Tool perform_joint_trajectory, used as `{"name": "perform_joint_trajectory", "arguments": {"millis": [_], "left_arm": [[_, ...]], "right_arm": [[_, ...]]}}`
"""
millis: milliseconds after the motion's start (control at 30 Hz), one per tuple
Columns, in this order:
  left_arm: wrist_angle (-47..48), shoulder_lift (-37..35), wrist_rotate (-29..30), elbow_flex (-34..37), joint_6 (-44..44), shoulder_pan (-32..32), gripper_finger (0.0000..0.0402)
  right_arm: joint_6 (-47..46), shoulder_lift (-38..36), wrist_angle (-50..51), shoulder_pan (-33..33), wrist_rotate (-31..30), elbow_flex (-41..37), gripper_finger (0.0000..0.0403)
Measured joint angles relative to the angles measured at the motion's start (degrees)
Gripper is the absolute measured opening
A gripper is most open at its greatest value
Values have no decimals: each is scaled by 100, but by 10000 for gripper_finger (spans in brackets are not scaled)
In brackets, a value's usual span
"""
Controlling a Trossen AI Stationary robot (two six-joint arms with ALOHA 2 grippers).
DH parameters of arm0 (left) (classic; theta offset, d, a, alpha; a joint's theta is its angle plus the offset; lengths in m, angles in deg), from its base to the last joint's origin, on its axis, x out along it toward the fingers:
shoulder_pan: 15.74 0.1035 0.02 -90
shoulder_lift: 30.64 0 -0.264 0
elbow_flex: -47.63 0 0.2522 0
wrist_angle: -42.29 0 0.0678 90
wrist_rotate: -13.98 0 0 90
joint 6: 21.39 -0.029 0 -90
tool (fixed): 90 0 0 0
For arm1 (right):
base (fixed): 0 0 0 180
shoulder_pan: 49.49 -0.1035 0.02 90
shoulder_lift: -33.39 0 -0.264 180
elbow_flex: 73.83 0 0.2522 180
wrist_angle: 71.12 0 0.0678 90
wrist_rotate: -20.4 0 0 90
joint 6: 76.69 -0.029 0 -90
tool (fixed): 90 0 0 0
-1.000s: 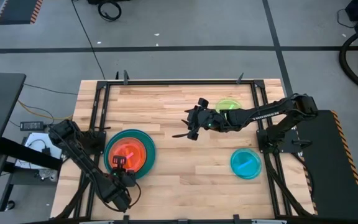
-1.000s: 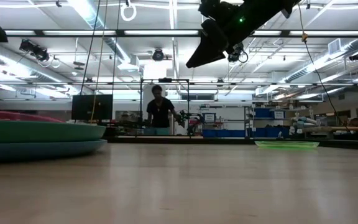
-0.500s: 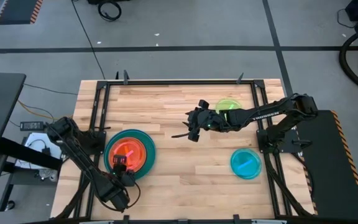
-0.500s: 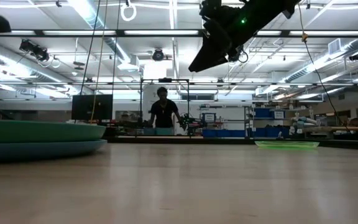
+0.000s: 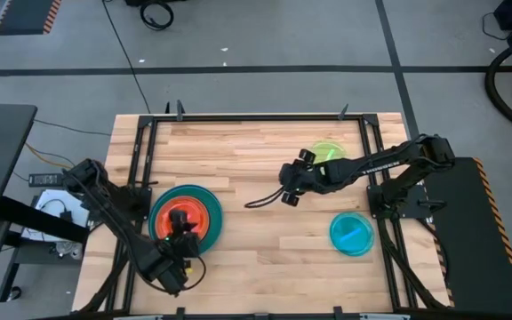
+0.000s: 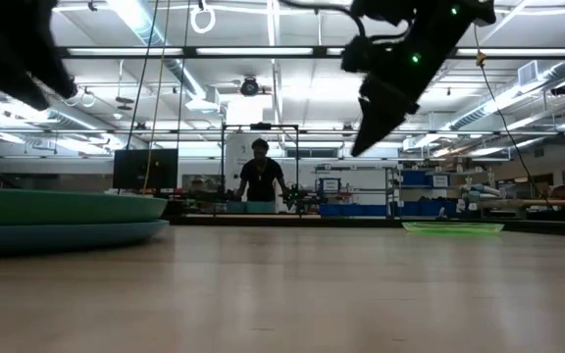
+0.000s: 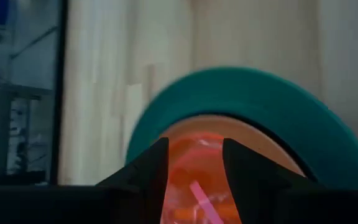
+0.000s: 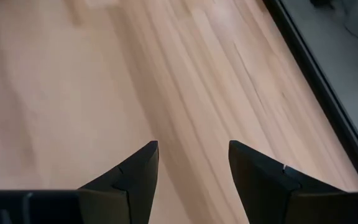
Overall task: Stack plastic plates
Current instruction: Stack the light green plate on top of the pink plate
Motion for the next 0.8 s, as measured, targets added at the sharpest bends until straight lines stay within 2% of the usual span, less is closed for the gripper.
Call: {"name": "perform_joint_trajectory", "arguments": {"millis": [133, 500, 800], "left_arm": [[-69, 0, 270, 0, -240, 230, 158], [-417, 0, 278, 0, -418, 845, 158], [-406, 0, 170, 0, -1124, 1005, 158]], "right_arm": [[-362, 0, 240, 119, -104, -316, 205], [-749, 0, 906, 591, -247, -1064, 205], [-907, 0, 1058, 985, 130, -1506, 204]]}}
